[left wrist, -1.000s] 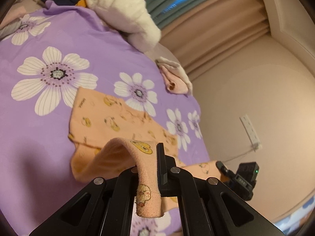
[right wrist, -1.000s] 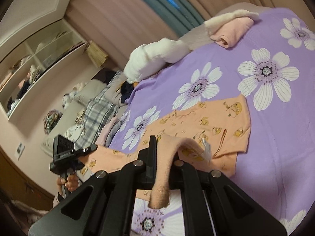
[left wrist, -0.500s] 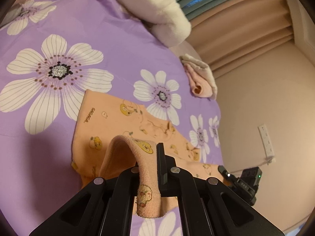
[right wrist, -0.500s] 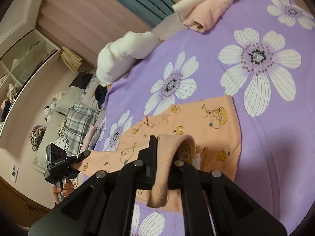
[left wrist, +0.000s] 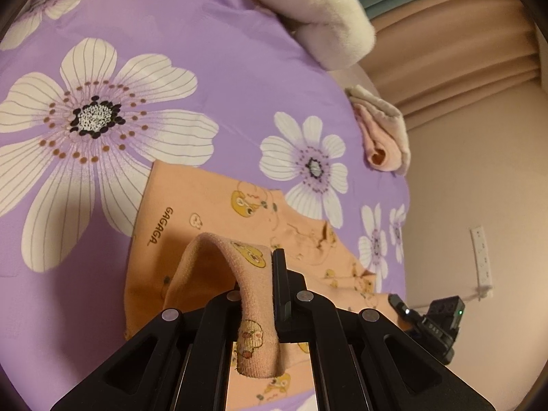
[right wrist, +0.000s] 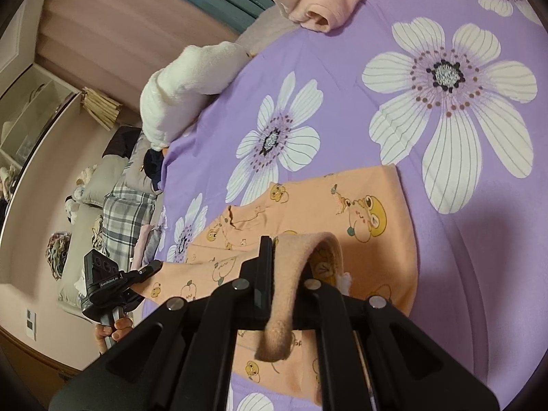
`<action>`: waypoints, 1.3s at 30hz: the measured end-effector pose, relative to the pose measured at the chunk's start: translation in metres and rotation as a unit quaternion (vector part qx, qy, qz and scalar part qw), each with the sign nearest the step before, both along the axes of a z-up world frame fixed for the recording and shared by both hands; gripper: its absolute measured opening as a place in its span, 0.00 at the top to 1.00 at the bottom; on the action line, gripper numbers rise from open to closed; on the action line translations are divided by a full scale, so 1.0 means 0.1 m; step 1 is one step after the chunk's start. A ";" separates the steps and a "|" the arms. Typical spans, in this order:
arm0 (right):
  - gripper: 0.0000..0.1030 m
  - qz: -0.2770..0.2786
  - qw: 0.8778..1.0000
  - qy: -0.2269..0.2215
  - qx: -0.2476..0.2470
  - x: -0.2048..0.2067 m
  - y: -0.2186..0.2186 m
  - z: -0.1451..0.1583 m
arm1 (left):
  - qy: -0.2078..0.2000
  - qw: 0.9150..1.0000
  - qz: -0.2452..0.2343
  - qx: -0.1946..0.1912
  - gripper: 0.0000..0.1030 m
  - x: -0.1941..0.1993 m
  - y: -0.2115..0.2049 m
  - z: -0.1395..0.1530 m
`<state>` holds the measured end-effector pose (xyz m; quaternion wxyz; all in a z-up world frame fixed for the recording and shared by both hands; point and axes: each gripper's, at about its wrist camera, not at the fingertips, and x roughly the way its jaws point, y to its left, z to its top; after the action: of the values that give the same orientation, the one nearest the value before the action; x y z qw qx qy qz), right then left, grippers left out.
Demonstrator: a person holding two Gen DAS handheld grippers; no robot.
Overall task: Fold small clothes
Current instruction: 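Lay the hem over the shirt body and open both tools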
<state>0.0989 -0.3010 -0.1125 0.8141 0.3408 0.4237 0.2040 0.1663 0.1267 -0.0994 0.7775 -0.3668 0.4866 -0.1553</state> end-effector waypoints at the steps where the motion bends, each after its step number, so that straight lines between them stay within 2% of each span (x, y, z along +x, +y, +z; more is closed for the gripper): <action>1: 0.93 -0.001 1.000 0.007 0.003 0.03 -0.01 -0.02 | 0.007 1.000 0.001 -0.002 1.00 0.04 0.00 -0.03; 7: 0.93 -0.014 0.997 0.077 0.011 0.33 -0.03 -0.24 | 0.055 0.998 0.016 -0.017 1.00 0.33 0.01 -0.22; 14: 0.93 -0.031 0.989 0.140 0.022 0.63 -0.05 -0.41 | 0.103 0.993 0.045 -0.027 1.00 0.61 0.03 -0.39; 16: 0.91 -0.035 0.986 0.156 0.037 0.70 -0.08 -0.45 | 0.123 0.990 0.054 -0.042 1.00 0.67 0.05 -0.47; 17: 0.88 -0.039 0.984 0.166 0.048 0.73 -0.11 -0.47 | 0.136 0.988 0.058 -0.052 1.00 0.69 0.07 -0.51; 18: 0.75 -0.045 0.981 0.179 0.062 0.76 -0.15 -0.50 | 0.152 0.984 0.064 -0.062 1.00 0.71 0.09 -0.55; 20: 0.63 -0.061 0.973 0.197 0.104 0.79 -0.23 -0.56 | 0.168 0.979 0.076 -0.086 1.00 0.74 0.15 -0.61; 22: 0.62 -0.068 0.969 0.204 0.125 0.82 -0.27 -0.57 | 0.173 0.975 0.086 -0.107 1.00 0.76 0.19 -0.62; 23: 0.61 -0.071 0.968 0.203 0.131 0.84 -0.28 -0.55 | 0.174 0.973 0.091 -0.122 0.94 0.77 0.22 -0.62; 25: 0.58 -0.079 0.967 0.189 0.153 0.86 -0.32 -0.52 | 0.168 0.968 0.104 -0.152 0.52 0.80 0.27 -0.63; 26: 0.55 -0.085 0.965 0.183 0.170 0.88 -0.35 -0.50 | 0.167 0.966 0.111 -0.165 0.45 0.81 0.29 -0.62; 28: 0.53 -0.094 0.960 0.169 0.203 0.90 -0.41 -0.49 | 0.161 0.964 0.121 -0.174 0.43 0.84 0.33 -0.58; 33: 0.53 -0.128 0.965 0.117 0.195 0.86 -0.51 -0.36 | 0.107 0.969 0.154 -0.161 0.43 0.89 0.48 -0.41; 36: 0.53 -0.126 0.970 0.096 0.185 0.75 -0.56 -0.30 | 0.099 0.978 0.138 -0.117 0.43 0.86 0.50 -0.31; 39: 0.53 -0.106 0.983 0.064 0.134 0.65 -0.54 -0.17 | 0.083 0.988 0.114 -0.062 0.43 0.72 0.49 -0.20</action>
<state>0.1637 -0.3553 -0.1291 0.7491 0.5026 0.4051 0.1491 0.2381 0.1761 -0.1198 0.7228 -0.4794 0.4936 -0.0645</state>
